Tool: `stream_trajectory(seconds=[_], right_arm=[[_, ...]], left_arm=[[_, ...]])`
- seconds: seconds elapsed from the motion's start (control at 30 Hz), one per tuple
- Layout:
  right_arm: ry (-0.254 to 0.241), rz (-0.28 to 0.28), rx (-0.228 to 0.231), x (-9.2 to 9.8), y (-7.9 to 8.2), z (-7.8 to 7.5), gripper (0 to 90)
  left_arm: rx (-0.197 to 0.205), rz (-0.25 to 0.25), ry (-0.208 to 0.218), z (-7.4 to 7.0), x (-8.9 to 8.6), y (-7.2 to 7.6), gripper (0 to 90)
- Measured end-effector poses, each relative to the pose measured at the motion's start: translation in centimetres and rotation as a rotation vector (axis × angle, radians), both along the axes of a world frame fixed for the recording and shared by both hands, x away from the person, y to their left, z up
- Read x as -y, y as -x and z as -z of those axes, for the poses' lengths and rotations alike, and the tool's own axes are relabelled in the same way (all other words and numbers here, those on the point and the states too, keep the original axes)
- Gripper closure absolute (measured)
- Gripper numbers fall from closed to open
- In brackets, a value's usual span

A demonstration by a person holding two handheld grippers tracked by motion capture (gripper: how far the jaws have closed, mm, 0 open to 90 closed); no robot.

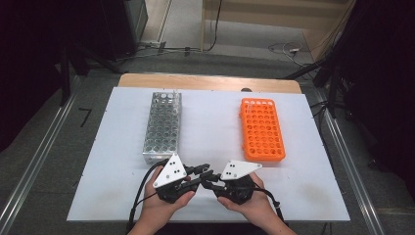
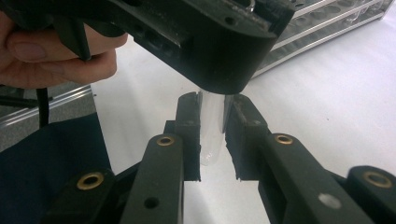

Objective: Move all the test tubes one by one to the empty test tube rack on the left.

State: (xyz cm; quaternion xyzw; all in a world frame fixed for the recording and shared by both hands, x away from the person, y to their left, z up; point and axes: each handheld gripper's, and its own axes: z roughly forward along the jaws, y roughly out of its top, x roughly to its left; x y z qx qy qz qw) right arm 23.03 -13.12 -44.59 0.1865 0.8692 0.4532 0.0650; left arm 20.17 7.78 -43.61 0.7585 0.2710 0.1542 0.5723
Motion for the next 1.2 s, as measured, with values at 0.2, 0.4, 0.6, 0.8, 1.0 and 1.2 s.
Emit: stream_trajectory(seconds=[0.2,0.4,0.6,0.8,1.0,1.2], right_arm=[[-0.007,-0.006,-0.010,0.1,-0.1,0.1,60.6],[-0.006,-0.017,0.000,0.2,0.0,0.0,25.5],[-0.029,-0.011,-0.025,1.5,-0.4,0.1,1.5],[-0.057,0.019,-0.028,3.8,-0.8,-0.3,0.0],[-0.056,0.071,-0.011,6.4,-1.1,-0.4,0.0],[-0.070,0.122,-0.004,9.0,-1.2,-0.5,0.0]], left_arm=[[-0.002,-0.015,0.016,-0.1,-0.5,-0.1,76.7],[-0.005,-0.029,0.016,-0.2,-1.1,-0.2,76.7],[-0.010,-0.048,0.012,-0.4,-2.0,-0.3,76.7],[-0.014,-0.064,0.019,-0.8,-2.8,-0.7,76.7],[-0.008,-0.091,0.021,-1.4,-3.7,-1.3,76.7],[-0.006,-0.116,0.029,-2.1,-4.4,-2.2,76.7]])
